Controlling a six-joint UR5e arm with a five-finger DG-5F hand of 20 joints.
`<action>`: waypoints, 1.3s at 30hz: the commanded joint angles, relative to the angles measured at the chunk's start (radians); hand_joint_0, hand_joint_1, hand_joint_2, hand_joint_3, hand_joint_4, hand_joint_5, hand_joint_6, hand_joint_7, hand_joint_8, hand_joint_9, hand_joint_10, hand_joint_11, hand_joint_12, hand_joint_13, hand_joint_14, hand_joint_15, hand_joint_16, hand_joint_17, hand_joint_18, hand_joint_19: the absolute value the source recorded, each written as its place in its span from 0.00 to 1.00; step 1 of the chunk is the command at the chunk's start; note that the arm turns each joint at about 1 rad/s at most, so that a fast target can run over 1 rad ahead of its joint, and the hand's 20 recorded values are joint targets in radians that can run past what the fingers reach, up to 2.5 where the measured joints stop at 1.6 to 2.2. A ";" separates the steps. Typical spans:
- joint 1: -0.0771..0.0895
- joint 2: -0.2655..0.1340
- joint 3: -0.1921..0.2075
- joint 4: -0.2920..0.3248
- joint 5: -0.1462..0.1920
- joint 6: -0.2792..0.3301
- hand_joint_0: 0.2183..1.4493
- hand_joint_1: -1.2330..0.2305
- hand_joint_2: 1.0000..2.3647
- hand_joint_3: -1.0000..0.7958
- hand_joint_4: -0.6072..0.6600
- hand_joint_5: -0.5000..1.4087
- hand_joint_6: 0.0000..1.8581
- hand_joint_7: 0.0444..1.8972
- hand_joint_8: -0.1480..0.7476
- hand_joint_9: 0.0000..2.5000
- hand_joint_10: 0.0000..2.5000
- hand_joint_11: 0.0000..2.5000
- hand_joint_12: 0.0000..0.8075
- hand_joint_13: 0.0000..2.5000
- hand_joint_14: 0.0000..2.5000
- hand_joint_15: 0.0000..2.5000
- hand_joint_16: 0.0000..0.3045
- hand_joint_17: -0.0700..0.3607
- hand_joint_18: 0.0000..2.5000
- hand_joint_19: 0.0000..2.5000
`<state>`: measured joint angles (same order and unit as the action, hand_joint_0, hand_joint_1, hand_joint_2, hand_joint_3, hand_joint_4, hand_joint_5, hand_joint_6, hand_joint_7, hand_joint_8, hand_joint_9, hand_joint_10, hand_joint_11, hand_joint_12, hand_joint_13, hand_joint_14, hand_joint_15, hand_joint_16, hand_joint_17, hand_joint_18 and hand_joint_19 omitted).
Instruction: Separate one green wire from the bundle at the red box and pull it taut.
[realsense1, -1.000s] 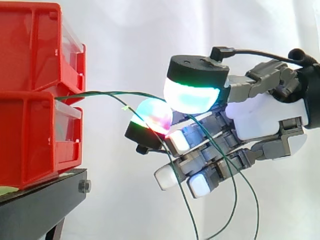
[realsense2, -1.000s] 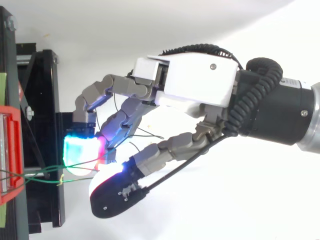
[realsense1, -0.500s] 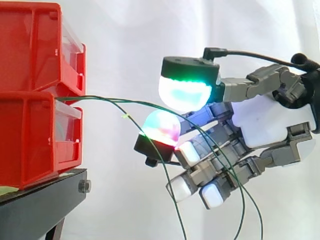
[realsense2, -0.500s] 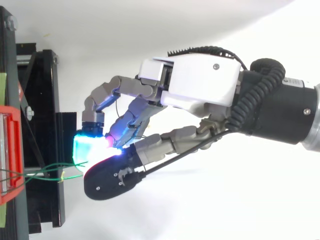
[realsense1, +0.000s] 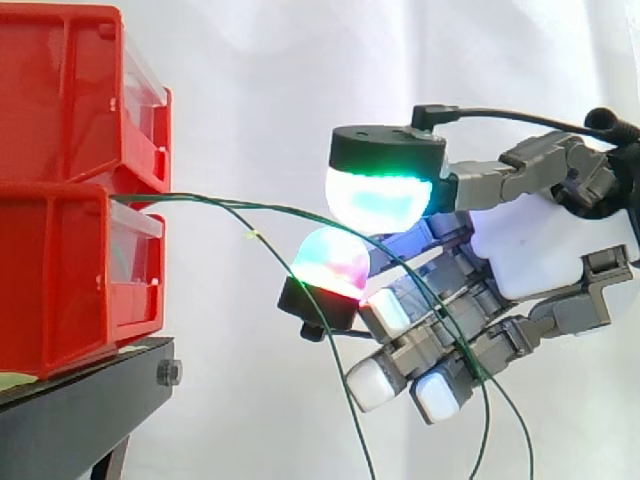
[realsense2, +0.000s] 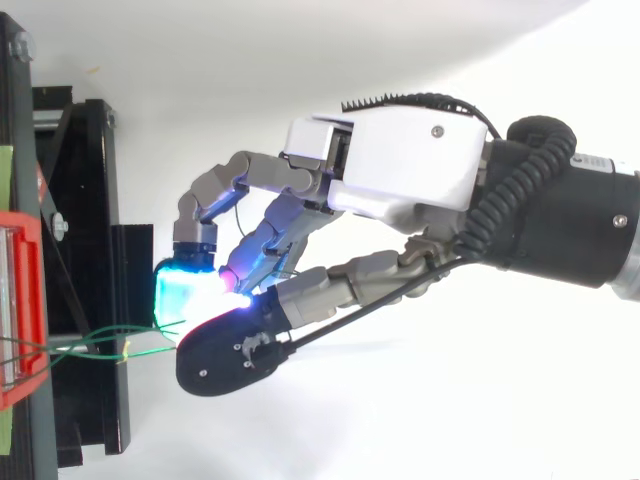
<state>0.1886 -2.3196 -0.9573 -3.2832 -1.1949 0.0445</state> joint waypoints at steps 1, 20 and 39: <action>0.000 -0.001 0.002 -0.001 0.000 0.000 0.29 0.33 0.00 0.30 0.58 0.18 0.48 0.47 0.46 0.41 0.01 0.27 0.42 0.33 0.01 0.19 0.15 0.41 0.31 0.27; 0.000 0.000 0.009 -0.006 0.002 0.000 0.37 0.22 0.01 0.38 0.48 0.18 0.49 0.50 0.44 0.40 0.01 0.27 0.41 0.32 0.01 0.19 0.15 0.40 0.31 0.26; -0.001 0.008 0.037 -0.095 -0.003 0.009 0.33 0.30 0.01 0.36 0.52 0.18 0.49 0.49 0.45 0.41 0.01 0.27 0.41 0.33 0.01 0.19 0.15 0.40 0.31 0.27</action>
<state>0.1872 -2.3136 -0.9216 -3.3600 -1.1964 0.0536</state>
